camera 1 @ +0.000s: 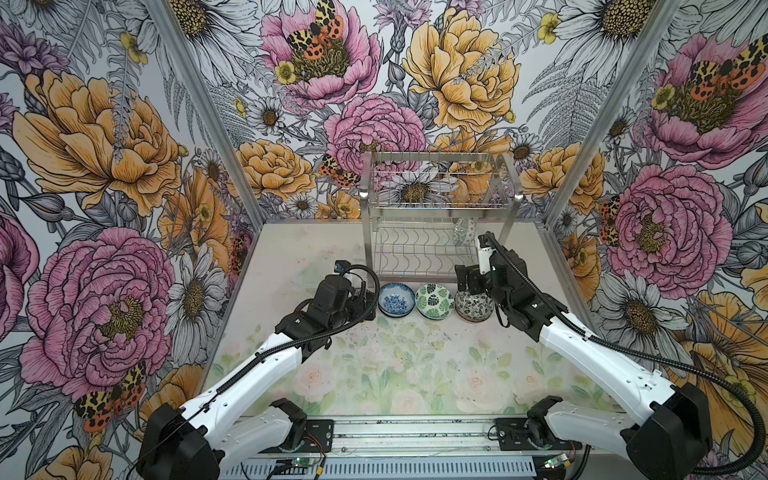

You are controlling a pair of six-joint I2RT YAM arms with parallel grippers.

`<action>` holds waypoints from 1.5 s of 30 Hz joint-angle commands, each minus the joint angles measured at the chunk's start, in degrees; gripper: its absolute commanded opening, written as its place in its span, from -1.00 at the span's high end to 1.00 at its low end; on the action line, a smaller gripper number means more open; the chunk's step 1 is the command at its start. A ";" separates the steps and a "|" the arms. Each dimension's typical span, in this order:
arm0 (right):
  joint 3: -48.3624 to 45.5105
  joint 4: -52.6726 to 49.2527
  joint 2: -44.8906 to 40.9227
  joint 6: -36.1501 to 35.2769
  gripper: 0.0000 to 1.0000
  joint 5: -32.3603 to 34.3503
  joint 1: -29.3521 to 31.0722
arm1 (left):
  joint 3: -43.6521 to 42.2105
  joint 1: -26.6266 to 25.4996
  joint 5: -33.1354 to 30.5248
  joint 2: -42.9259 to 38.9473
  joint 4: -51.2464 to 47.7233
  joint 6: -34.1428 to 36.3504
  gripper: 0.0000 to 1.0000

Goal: Load the bowls into the dish rack
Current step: 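Open the right gripper and withdraw it from the rack toward the bowls, then move the left gripper down onto the rim of the blue floral bowl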

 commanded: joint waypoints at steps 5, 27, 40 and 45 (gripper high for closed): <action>0.36 -1.50 -3.12 1.11 -0.99 -1.47 -0.55 | 1.04 -0.68 -1.38 2.30 1.32 -0.62 -0.97; 1.38 -2.88 -1.79 0.17 -0.99 -2.28 -1.74 | 3.34 -0.68 1.24 10.42 3.06 -0.53 -0.97; 1.70 -2.87 -0.56 -0.27 -0.99 -2.96 -2.36 | 5.09 -0.80 2.46 14.64 3.26 -0.25 -0.97; 1.72 -2.86 -0.32 -0.46 -0.99 -3.05 -2.48 | 5.23 -0.76 2.37 15.52 3.25 -0.25 -0.97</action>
